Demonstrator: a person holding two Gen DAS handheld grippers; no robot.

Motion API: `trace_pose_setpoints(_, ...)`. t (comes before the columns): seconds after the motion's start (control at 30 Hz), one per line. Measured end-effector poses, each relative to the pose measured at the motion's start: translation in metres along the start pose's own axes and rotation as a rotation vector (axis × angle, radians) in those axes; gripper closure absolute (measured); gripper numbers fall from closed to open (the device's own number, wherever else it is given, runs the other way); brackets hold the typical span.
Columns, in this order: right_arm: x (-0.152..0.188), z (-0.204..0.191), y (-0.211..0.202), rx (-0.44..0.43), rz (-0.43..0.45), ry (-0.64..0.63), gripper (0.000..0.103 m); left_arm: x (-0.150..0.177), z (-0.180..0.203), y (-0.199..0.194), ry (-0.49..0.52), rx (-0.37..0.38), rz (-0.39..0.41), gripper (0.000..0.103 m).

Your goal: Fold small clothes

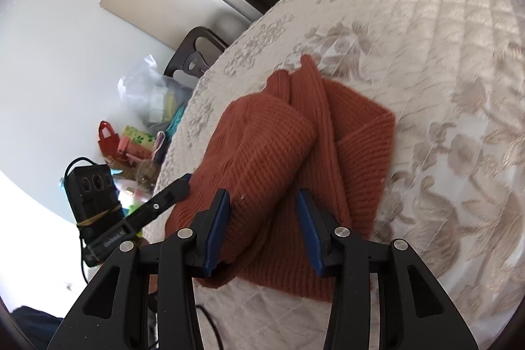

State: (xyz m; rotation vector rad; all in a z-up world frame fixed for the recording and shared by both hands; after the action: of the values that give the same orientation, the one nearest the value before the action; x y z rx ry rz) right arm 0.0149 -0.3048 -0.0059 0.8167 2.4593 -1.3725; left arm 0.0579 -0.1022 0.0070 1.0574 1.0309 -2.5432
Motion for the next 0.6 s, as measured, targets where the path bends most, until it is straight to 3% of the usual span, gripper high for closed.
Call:
trace_pose_setpoints(0.3, -0.015, -0.016, 0.022, 0.050, -0.023, -0.078, 0.060, 0.002, 0.000, 0.001, 0.027, -0.024, -0.002, 0.059)
trace_pose_setpoints(0.37, -0.015, -0.021, 0.022, 0.070, -0.014, -0.116, 0.072, 0.000, 0.003, 0.002, 0.030, -0.036, -0.006, 0.059)
trace_pose_setpoints(0.4, -0.016, -0.023, 0.022, 0.073, -0.011, -0.130, 0.090, -0.001, 0.004, 0.002, 0.031, -0.040, -0.007, 0.059)
trace_pose_setpoints(0.6, -0.024, -0.017, -0.006, 0.071, 0.067, -0.146, 0.090, -0.009, 0.017, 0.000, 0.057, -0.012, 0.008, 0.059)
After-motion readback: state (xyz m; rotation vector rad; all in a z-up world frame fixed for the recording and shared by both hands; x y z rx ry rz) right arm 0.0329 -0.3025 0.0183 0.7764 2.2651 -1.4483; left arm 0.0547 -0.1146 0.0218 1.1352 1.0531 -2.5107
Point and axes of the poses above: each gripper's, at about its wrist camera, not at the fingertips, and y roughly the way its jaws point, z to its right, x to its underside, the point moved 2 cm from there along y, roughly the way its jaws point, and after that the axes turned 12 degrees about x, right-handed, at the moved point
